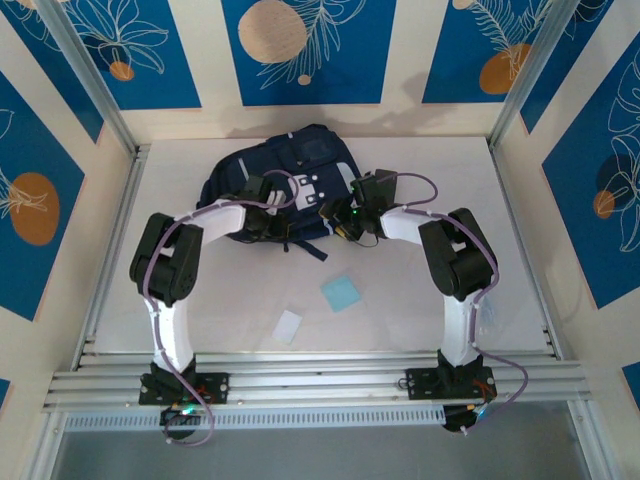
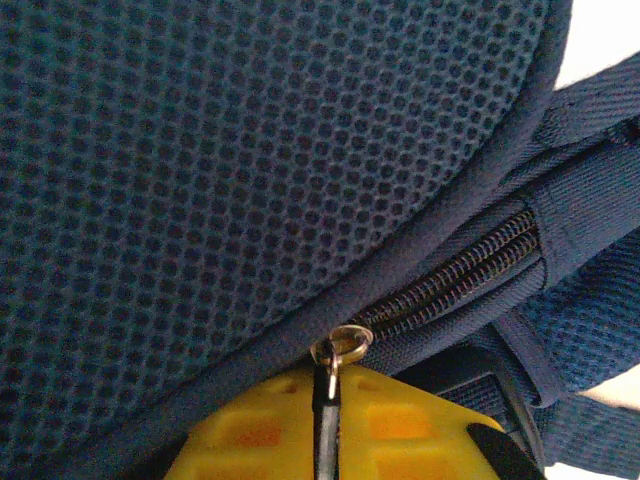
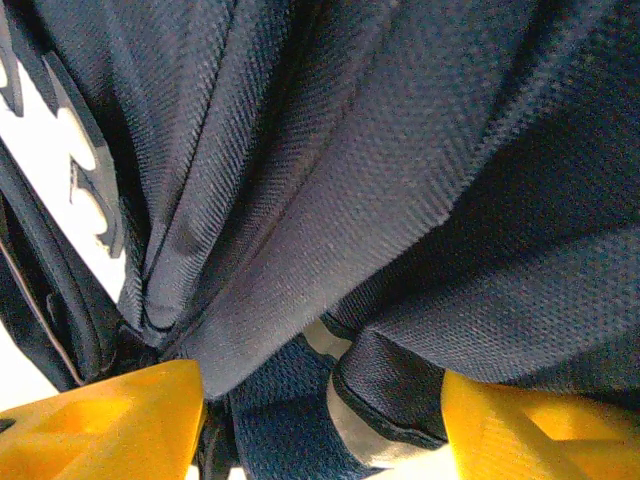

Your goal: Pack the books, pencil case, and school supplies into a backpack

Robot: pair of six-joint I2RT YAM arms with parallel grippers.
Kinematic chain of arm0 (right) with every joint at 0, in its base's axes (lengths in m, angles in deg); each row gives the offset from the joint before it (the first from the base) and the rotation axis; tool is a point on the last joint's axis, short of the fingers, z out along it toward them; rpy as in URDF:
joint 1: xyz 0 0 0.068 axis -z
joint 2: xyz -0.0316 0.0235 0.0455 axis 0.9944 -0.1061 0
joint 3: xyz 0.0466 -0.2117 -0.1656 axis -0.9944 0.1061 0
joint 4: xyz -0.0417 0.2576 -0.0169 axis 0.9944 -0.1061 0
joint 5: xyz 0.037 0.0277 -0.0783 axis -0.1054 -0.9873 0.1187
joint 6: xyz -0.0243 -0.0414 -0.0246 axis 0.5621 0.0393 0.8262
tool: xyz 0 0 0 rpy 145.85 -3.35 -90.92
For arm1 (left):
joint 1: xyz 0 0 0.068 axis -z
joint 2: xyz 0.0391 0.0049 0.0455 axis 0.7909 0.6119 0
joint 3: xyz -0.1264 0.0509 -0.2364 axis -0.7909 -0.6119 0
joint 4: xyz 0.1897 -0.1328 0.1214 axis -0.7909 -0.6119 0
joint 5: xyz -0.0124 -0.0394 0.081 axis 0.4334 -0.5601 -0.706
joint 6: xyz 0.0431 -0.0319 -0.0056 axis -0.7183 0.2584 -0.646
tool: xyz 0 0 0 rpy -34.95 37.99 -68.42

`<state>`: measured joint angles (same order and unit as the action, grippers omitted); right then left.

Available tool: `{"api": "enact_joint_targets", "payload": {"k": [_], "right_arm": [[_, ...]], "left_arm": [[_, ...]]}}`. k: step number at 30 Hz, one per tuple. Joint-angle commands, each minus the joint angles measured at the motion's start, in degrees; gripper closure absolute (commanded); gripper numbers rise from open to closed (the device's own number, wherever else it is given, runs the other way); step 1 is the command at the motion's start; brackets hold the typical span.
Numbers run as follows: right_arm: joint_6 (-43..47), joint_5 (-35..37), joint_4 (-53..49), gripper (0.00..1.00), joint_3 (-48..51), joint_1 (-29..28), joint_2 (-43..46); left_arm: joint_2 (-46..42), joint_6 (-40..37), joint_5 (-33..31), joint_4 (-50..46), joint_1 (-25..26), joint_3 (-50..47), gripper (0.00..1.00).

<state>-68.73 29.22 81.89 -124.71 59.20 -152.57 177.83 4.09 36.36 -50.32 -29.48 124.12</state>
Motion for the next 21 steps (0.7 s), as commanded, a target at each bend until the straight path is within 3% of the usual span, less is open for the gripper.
{"api": "enact_joint_targets", "payload": {"k": [1, 3, 7, 12, 21], "right_arm": [[1.8, 0.4, -4.4, 0.34, 1.9, 0.5, 3.3], [2.7, 0.5, -5.3, 0.34, 2.1, 0.5, 5.3], [5.3, -0.2, -7.8, 0.33, 3.1, 0.5, 9.6], [6.4, -1.8, -9.8, 0.28, 6.1, -1.0, 14.7], [-1.1, -3.8, -3.0, 0.2, 8.6, -5.5, 14.0]], "left_arm": [[4.5, -1.1, 0.6, -5.0, 0.3, 2.2, 0.89], [6.1, -1.4, -0.4, -6.6, 0.4, 3.9, 1.0], [3.8, 0.0, 0.4, -5.9, 0.3, 3.2, 1.0], [-4.5, 5.9, 7.4, -3.5, 0.4, 1.2, 1.0], [-14.0, 9.2, 10.3, -4.1, 1.1, 0.1, 1.0]]}}
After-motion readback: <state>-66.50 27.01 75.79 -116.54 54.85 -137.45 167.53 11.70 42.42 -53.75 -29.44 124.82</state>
